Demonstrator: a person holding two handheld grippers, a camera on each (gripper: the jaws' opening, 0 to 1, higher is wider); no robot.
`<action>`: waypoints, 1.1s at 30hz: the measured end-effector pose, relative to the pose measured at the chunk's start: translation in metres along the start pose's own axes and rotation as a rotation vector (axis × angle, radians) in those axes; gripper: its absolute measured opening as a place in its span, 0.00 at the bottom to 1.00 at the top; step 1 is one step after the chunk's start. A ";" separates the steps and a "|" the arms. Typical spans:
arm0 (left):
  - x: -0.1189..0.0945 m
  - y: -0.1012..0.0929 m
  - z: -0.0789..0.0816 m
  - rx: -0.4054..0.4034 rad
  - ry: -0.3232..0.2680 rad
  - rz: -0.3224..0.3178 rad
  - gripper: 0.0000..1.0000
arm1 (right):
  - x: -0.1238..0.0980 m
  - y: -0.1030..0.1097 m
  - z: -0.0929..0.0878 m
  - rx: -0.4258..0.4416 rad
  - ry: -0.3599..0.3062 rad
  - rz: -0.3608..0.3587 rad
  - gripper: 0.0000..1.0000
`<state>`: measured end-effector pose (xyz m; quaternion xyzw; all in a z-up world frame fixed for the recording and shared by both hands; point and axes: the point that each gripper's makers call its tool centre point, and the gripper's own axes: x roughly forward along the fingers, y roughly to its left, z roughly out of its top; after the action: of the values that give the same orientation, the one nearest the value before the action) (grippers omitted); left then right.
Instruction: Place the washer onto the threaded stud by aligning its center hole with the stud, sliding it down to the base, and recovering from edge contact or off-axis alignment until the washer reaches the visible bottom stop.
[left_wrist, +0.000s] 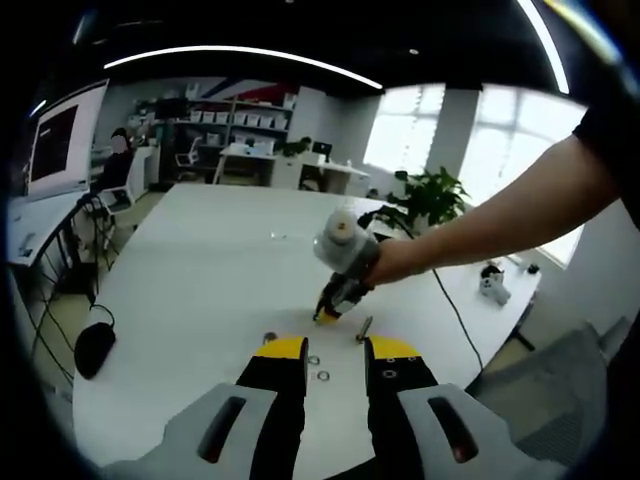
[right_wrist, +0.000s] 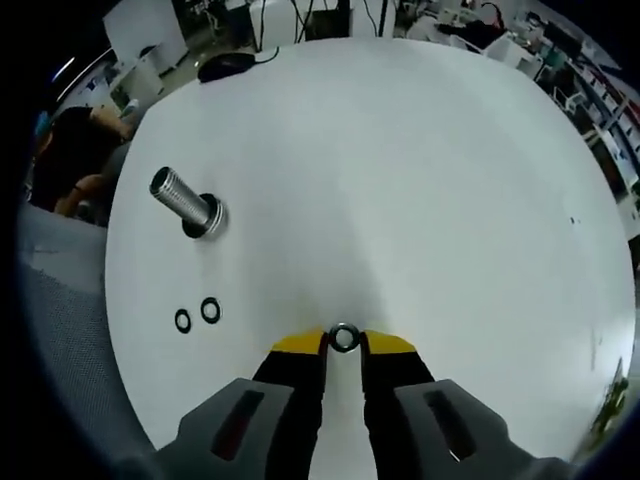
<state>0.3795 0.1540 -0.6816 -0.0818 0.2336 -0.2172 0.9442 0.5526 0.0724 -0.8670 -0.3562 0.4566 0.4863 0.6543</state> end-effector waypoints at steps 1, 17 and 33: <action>0.000 0.000 0.000 0.000 0.000 0.000 0.20 | 0.001 -0.001 0.000 -0.002 0.000 0.000 0.16; 0.000 0.000 0.000 0.002 -0.003 -0.002 0.20 | -0.001 0.001 -0.002 -0.003 0.019 -0.026 0.13; 0.002 -0.004 0.000 0.002 0.002 -0.021 0.20 | -0.040 -0.003 -0.007 0.017 -0.044 -0.075 0.13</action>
<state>0.3793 0.1500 -0.6814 -0.0828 0.2335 -0.2276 0.9417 0.5497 0.0527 -0.8314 -0.3565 0.4328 0.4653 0.6849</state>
